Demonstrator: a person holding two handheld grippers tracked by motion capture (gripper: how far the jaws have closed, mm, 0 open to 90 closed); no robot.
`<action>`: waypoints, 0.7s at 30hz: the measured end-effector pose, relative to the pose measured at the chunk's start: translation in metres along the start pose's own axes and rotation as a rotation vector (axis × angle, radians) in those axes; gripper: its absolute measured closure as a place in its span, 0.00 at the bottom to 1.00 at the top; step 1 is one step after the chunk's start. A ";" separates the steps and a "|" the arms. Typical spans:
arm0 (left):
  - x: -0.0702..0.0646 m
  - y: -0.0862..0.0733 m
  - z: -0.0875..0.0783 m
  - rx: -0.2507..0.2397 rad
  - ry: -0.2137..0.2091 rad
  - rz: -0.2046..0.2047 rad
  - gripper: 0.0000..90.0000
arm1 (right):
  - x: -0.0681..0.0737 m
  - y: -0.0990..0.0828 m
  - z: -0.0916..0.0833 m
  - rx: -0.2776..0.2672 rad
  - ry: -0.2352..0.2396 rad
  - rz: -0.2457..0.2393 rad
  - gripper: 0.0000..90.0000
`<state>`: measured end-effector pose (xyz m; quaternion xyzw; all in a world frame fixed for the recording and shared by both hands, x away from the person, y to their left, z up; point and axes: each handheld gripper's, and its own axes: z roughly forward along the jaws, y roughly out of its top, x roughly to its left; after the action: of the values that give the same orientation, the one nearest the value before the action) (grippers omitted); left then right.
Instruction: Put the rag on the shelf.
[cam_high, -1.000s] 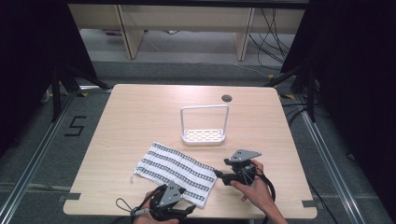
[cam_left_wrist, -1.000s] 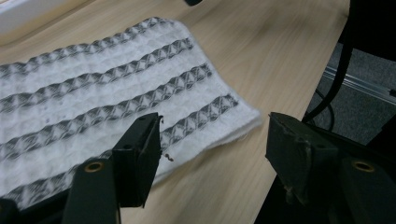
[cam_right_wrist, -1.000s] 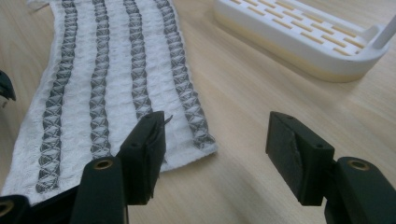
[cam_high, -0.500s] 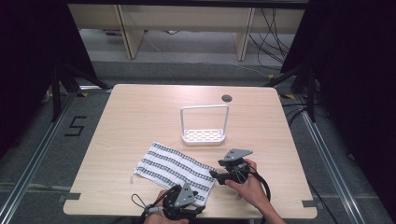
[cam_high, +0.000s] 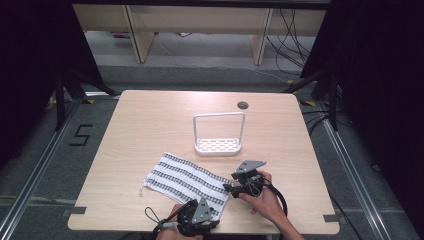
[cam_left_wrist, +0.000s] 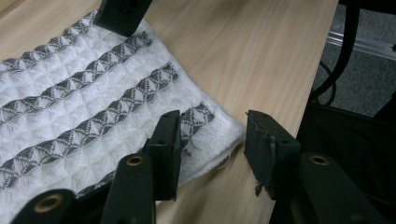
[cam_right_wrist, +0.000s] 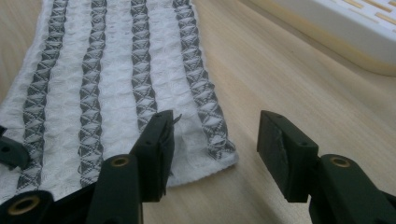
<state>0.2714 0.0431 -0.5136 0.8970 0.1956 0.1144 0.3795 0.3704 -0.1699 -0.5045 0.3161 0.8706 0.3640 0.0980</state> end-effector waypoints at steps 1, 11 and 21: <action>0.000 0.001 0.000 0.002 -0.004 0.000 0.67 | 0.001 0.000 0.000 0.005 0.000 0.017 0.56; 0.003 0.000 -0.002 0.002 0.001 0.028 0.89 | 0.001 -0.002 0.001 0.049 0.021 0.034 0.81; 0.007 0.000 -0.005 -0.009 -0.007 0.027 0.96 | 0.005 0.001 0.000 0.004 0.051 0.059 0.92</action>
<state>0.2758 0.0494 -0.5092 0.8982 0.1814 0.1173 0.3828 0.3671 -0.1663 -0.5038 0.3325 0.8639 0.3727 0.0645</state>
